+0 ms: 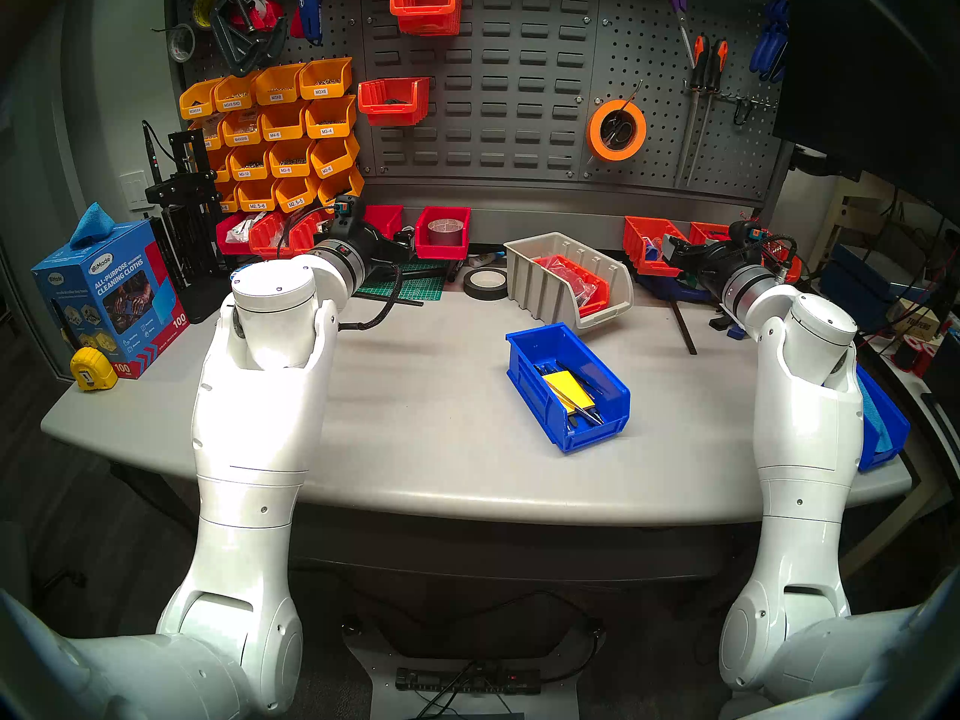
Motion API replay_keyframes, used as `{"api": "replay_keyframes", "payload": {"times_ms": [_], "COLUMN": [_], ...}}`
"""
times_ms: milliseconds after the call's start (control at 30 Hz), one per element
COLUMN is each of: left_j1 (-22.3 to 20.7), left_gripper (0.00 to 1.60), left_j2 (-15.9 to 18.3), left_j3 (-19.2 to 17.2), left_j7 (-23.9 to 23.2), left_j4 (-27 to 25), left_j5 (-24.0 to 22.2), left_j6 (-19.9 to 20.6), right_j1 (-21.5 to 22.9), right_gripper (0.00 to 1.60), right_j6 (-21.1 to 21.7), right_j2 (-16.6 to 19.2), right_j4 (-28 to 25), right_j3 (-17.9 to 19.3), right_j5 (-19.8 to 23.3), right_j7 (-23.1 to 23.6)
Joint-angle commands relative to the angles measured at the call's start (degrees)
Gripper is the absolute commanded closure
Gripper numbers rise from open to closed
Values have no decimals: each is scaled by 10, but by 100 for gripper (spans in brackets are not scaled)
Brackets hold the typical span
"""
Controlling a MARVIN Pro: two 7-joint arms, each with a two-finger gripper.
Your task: Hang all the unorganized tool boxes onto the wall
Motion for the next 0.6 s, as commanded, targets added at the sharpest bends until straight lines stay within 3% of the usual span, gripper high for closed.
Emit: {"api": "replay_keyframes", "payload": {"times_ms": [0,133,433,567], "left_j1": [-2,-3,-3,-3], "left_gripper": [0,0,0,0], "left_j2": [-1,-1,0,1], "left_j3": [0,0,1,1], "left_j7": [4,4,5,6], "left_j4": [-24,-24,-25,-25], "left_j5": [2,1,-1,-1], "left_j6": [11,14,18,18], "right_j1": [31,20,-58,-86], "right_gripper": [0,0,0,0], "right_j6": [28,49,93,115], "right_j2": [15,27,68,61], "right_j4": [0,-14,-69,-89], "right_j3": [5,25,91,121], "right_j5": [21,37,71,62], "right_j7": [25,46,123,158]}}
